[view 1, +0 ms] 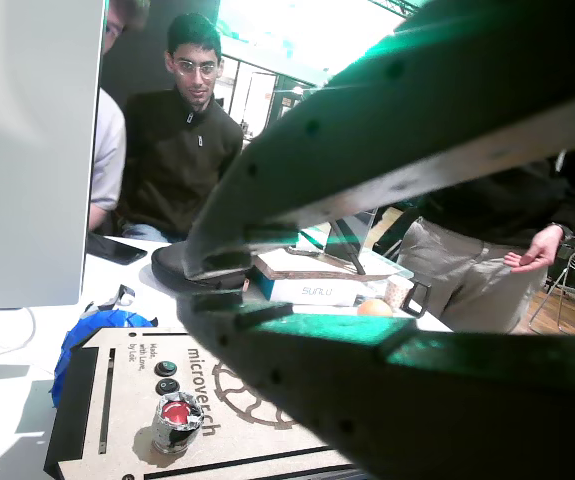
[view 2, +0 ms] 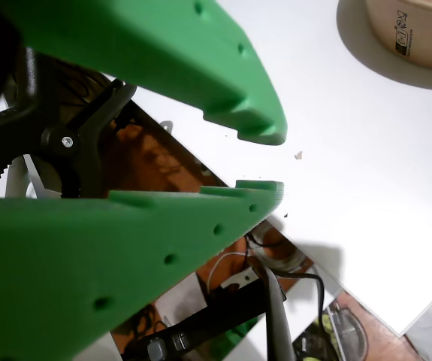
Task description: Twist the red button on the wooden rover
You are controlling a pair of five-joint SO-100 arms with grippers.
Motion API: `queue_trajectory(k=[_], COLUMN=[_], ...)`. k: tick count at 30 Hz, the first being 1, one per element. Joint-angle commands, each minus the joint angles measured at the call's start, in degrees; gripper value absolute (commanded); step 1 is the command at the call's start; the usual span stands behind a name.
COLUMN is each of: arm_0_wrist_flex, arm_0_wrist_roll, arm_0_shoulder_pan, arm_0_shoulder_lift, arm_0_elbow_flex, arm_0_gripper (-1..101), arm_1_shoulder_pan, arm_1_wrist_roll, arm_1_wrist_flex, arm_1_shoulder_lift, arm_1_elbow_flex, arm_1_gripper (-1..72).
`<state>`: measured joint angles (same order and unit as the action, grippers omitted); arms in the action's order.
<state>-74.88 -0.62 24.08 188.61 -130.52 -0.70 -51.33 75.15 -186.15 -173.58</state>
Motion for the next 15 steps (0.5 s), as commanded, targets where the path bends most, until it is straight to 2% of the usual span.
queue_trajectory(k=[1, 15], arm_0_wrist_flex=[0.2, -0.7], arm_0_wrist_roll=[-0.8, -0.6], arm_0_shoulder_pan=[0.3, 0.3], arm_0_shoulder_lift=[5.3, 5.3], arm_0_elbow_flex=[3.9, 3.8], arm_0_gripper=[0, 0], arm_1_shoulder_pan=[-0.1, -0.1], arm_1_wrist_roll=[-0.5, -0.5], arm_1_wrist_flex=[0.4, 0.4], arm_1_shoulder_lift=[-0.1, -0.1], arm_1_elbow_flex=[0.3, 0.3], arm_1_gripper=[2.5, 2.5])
